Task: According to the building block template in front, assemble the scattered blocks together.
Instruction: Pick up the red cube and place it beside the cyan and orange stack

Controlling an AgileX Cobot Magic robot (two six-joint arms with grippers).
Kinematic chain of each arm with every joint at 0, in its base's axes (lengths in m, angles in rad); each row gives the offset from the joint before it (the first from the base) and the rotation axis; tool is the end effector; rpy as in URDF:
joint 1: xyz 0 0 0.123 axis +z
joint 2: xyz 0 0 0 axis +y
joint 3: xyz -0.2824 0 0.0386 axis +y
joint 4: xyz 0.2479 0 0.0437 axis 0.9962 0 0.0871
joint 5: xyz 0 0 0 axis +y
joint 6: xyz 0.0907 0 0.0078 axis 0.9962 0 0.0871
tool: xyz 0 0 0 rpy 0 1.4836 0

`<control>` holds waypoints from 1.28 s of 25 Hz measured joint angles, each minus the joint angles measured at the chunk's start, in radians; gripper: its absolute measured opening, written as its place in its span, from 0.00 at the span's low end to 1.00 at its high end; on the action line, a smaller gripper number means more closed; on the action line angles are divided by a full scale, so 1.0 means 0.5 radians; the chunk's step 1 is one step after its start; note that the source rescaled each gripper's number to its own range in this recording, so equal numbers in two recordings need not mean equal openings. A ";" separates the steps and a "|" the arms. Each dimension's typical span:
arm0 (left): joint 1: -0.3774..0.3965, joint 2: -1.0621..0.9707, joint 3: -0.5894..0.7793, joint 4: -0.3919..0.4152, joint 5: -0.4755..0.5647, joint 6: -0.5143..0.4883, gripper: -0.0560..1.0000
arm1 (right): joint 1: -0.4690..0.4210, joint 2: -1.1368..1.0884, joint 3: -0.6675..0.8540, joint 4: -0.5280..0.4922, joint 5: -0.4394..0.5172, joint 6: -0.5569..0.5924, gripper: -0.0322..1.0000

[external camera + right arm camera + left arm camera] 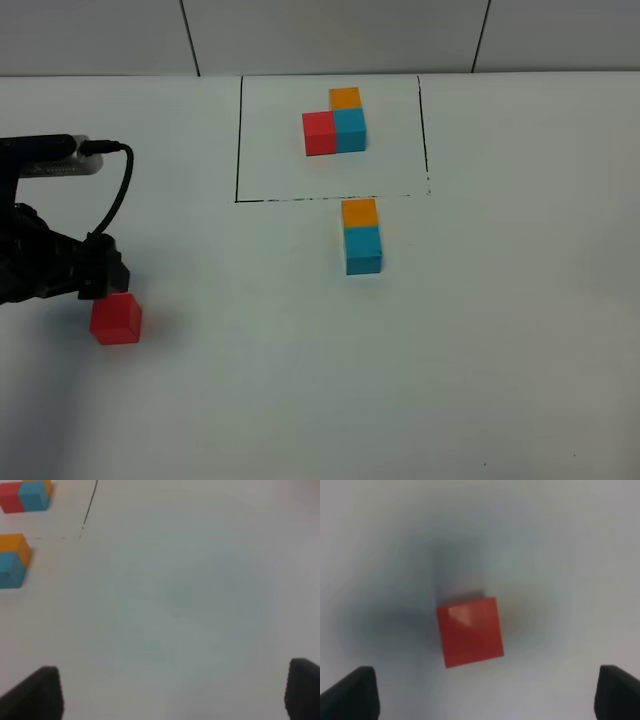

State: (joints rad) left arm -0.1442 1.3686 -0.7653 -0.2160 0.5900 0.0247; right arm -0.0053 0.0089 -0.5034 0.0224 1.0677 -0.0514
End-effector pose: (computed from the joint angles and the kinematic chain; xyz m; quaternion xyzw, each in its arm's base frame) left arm 0.2471 -0.0469 0.2223 0.0085 0.9702 -0.0925 0.2238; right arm -0.0041 0.0018 0.2776 -0.0202 0.8562 -0.0034 0.5163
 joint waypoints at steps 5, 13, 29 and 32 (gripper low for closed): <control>-0.003 0.086 -0.002 0.046 0.019 -0.121 0.98 | 0.000 0.000 0.000 0.000 0.000 0.000 0.80; -0.003 0.329 -0.047 0.121 -0.012 -0.202 0.94 | 0.000 0.000 0.000 0.000 0.000 0.000 0.80; -0.021 0.687 -0.175 0.120 0.057 -0.213 0.86 | 0.000 0.000 0.000 0.000 0.000 0.000 0.80; -0.021 0.691 -0.175 0.120 0.057 -0.213 0.85 | 0.000 0.000 0.000 0.002 0.000 0.000 0.80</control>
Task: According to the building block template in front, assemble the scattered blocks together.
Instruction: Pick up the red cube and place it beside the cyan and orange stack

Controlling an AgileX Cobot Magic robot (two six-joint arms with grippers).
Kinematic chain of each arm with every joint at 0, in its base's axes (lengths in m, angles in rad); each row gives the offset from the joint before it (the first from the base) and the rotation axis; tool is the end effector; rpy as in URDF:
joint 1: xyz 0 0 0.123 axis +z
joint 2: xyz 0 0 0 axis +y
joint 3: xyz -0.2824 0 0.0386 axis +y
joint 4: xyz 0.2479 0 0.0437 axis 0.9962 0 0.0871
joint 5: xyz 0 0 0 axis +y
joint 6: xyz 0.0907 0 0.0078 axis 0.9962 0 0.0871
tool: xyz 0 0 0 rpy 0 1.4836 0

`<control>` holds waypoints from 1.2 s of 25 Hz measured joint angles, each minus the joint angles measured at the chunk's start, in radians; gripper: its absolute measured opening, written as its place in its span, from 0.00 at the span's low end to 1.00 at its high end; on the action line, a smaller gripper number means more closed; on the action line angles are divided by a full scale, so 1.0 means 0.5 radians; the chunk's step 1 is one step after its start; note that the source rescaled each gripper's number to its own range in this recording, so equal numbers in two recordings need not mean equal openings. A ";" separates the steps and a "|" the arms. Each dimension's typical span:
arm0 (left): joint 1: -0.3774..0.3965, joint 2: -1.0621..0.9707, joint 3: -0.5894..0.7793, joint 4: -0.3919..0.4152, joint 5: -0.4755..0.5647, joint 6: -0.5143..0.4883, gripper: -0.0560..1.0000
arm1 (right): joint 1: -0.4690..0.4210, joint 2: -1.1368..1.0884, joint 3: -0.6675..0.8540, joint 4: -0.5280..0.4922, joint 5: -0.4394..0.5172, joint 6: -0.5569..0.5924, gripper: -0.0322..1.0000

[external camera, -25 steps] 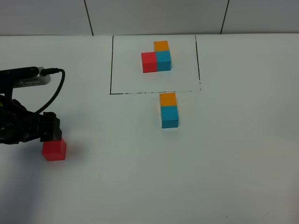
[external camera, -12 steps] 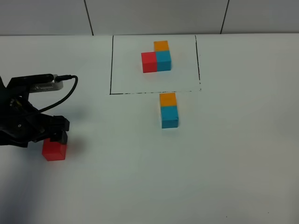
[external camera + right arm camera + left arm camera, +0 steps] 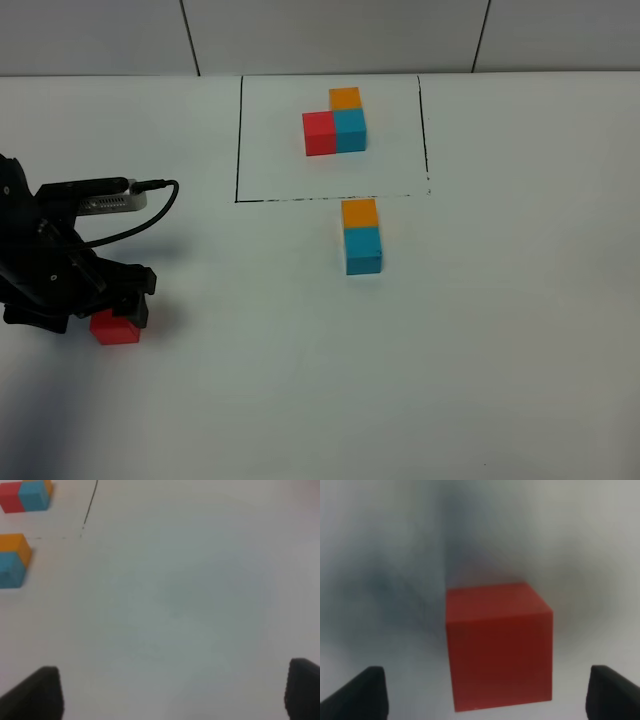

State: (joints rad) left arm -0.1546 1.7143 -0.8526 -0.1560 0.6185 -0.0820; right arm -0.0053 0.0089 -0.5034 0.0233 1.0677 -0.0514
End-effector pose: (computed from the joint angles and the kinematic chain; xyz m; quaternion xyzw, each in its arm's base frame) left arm 0.2849 -0.0527 0.1481 -0.0231 0.9945 -0.0607 0.0819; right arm -0.0042 0.0019 0.2776 -0.0202 0.8562 -0.0030 0.5163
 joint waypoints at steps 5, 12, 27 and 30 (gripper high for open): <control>0.000 0.000 -0.002 0.000 0.000 0.000 0.84 | 0.000 0.000 0.000 0.000 0.000 0.000 0.80; 0.000 0.092 -0.002 0.000 -0.018 0.000 0.81 | 0.000 0.000 0.000 0.000 0.000 0.000 0.80; 0.000 0.220 -0.002 -0.004 -0.061 -0.015 0.49 | 0.000 0.000 0.000 0.000 0.000 0.000 0.80; 0.000 0.222 -0.002 -0.006 -0.057 -0.038 0.13 | 0.000 0.000 0.000 0.000 0.000 0.000 0.80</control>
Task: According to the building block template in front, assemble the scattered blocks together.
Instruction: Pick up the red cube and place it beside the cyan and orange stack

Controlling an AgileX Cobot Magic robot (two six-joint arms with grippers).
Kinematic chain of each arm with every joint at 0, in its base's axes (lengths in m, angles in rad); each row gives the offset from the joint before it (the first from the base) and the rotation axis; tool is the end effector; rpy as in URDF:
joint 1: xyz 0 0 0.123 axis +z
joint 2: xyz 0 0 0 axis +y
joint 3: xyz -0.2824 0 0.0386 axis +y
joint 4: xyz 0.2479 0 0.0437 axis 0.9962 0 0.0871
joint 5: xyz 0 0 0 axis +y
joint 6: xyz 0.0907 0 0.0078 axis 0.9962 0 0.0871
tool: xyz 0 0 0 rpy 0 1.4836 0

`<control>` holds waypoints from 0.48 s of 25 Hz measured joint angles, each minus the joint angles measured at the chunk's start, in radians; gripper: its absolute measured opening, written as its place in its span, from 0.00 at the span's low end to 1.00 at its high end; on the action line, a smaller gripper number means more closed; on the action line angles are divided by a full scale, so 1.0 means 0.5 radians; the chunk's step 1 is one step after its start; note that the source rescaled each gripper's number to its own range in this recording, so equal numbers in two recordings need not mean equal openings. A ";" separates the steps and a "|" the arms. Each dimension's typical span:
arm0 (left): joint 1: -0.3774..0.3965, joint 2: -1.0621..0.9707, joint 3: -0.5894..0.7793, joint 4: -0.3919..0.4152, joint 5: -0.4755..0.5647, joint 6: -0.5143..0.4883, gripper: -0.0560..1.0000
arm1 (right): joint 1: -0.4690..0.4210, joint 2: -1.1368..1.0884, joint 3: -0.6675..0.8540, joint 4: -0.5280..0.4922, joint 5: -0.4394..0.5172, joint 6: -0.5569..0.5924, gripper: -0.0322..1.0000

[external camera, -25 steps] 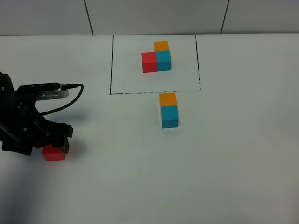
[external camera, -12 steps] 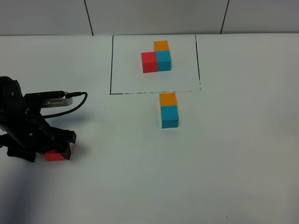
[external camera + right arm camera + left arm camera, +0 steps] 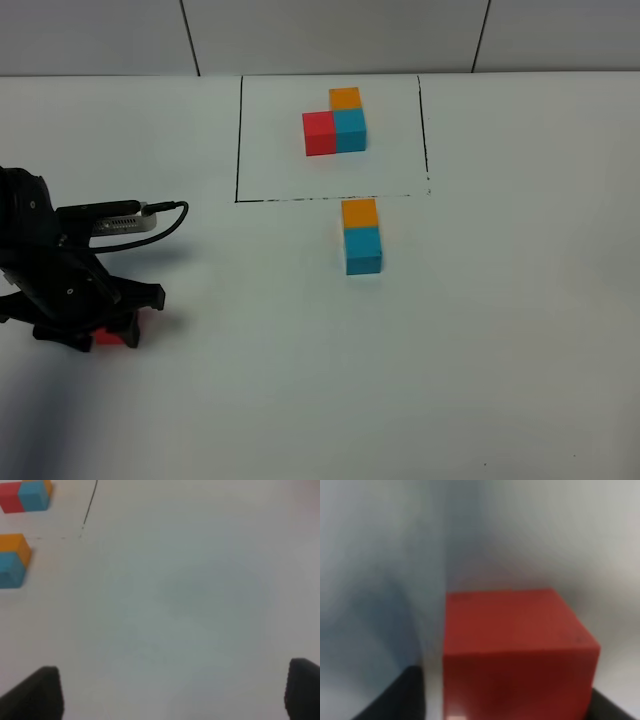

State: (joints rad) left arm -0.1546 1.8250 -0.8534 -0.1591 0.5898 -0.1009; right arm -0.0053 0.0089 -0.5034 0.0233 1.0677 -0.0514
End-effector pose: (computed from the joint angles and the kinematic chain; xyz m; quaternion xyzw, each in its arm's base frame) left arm 0.2887 -0.0531 0.1163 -0.0371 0.9970 -0.0531 0.0417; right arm -0.0042 0.0019 0.2776 -0.0202 0.8562 -0.0030 0.5163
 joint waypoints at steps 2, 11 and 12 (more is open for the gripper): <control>0.000 0.000 0.000 0.000 0.022 0.007 0.05 | 0.000 0.000 0.000 0.000 0.000 0.000 0.80; -0.092 0.002 -0.272 0.054 0.264 0.906 0.06 | 0.000 0.000 0.000 0.000 0.000 0.000 0.80; -0.136 0.002 -0.325 0.054 0.297 1.094 0.06 | 0.000 0.000 0.000 0.000 0.000 0.000 0.80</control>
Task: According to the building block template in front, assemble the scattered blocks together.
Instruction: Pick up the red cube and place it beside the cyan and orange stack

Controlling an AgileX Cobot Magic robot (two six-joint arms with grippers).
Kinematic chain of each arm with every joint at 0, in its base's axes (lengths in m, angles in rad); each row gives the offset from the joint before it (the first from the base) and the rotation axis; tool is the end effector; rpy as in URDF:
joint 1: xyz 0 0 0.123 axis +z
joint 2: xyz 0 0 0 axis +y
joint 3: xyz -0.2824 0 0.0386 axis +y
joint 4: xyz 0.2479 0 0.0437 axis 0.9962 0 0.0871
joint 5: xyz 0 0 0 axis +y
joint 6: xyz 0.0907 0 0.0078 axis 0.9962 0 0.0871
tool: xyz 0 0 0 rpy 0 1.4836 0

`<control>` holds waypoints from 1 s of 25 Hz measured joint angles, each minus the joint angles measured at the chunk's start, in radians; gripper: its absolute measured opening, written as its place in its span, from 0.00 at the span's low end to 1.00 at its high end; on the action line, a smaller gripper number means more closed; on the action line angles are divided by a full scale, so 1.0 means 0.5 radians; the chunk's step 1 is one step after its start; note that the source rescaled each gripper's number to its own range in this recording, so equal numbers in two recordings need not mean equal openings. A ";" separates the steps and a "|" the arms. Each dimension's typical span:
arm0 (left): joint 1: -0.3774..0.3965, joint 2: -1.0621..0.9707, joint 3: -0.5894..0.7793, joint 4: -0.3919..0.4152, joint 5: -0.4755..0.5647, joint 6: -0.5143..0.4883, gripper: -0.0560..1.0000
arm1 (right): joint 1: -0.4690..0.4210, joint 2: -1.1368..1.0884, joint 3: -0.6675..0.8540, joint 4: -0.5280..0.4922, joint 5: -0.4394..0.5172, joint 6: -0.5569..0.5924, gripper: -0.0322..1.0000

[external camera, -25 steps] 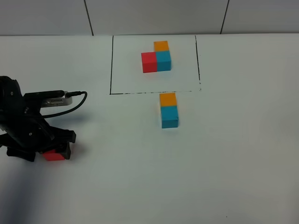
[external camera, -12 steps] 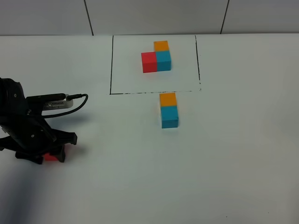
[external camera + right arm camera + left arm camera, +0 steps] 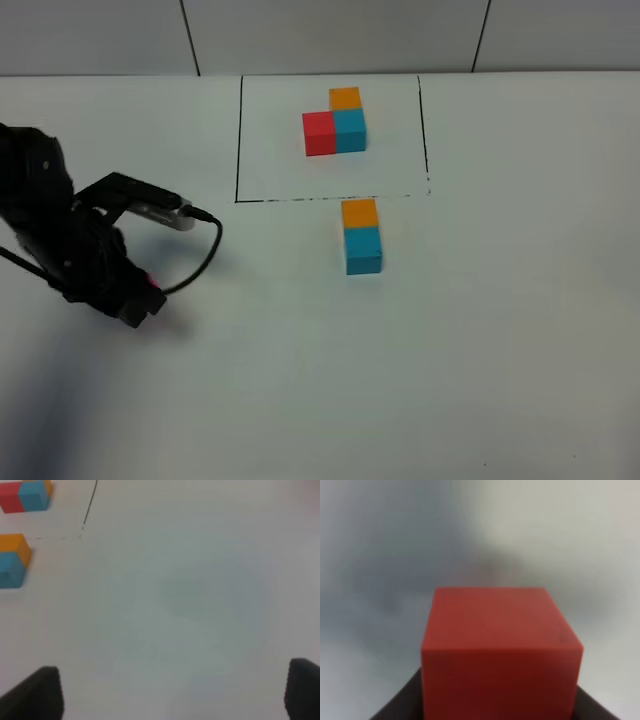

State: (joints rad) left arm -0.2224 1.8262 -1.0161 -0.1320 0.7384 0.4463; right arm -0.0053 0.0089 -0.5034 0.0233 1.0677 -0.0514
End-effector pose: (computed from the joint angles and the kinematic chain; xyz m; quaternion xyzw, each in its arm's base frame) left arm 0.3117 -0.0788 0.1469 0.2832 0.9563 -0.0406 0.0595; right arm -0.0042 0.0019 0.2776 -0.0202 0.8562 -0.0030 0.5163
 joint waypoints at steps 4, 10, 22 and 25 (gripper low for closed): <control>-0.224 0.022 -0.226 0.008 0.075 0.732 0.06 | 0.000 0.000 0.000 0.000 0.000 0.000 0.80; -0.504 0.193 -0.557 0.014 0.154 1.233 0.06 | 0.000 0.000 0.000 0.000 0.000 0.000 0.79; -0.721 0.651 -1.073 0.201 0.364 1.191 0.06 | 0.000 0.000 0.000 0.000 0.000 0.000 0.75; -0.721 0.743 -1.183 0.210 0.402 1.115 0.06 | 0.000 0.000 0.000 0.000 0.000 0.000 0.75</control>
State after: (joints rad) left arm -0.5830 2.1979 -1.6076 -0.0272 0.9393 1.0037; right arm -0.0053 0.0089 -0.5034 0.0233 1.0677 -0.0514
